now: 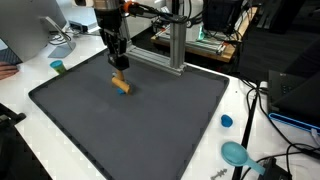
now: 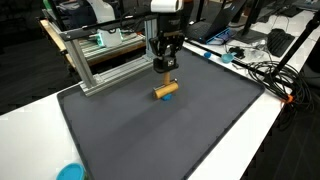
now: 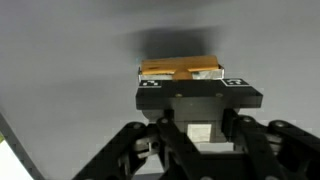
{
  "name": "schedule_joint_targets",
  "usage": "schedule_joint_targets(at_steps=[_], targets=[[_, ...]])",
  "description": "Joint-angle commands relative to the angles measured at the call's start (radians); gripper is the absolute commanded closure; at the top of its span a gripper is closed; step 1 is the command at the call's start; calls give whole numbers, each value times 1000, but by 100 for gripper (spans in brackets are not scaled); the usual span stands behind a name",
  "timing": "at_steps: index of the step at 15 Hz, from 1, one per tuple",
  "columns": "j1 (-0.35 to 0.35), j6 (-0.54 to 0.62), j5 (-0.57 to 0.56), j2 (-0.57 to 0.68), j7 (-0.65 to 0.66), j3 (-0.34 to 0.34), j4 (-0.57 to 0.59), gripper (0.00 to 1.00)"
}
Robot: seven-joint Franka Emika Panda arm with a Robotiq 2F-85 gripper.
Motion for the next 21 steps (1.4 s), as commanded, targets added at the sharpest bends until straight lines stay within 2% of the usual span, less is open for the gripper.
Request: schedule_joint_targets(at_steps=[1,8,15,21], targets=[[10,61,-19,43,65,-17,2,78],[12,76,-19,70,102,-22,2,78],[-11,-19,-14,87,111,-56,12,78],[-9,-81,-1,42,20,-31,-10,78]])
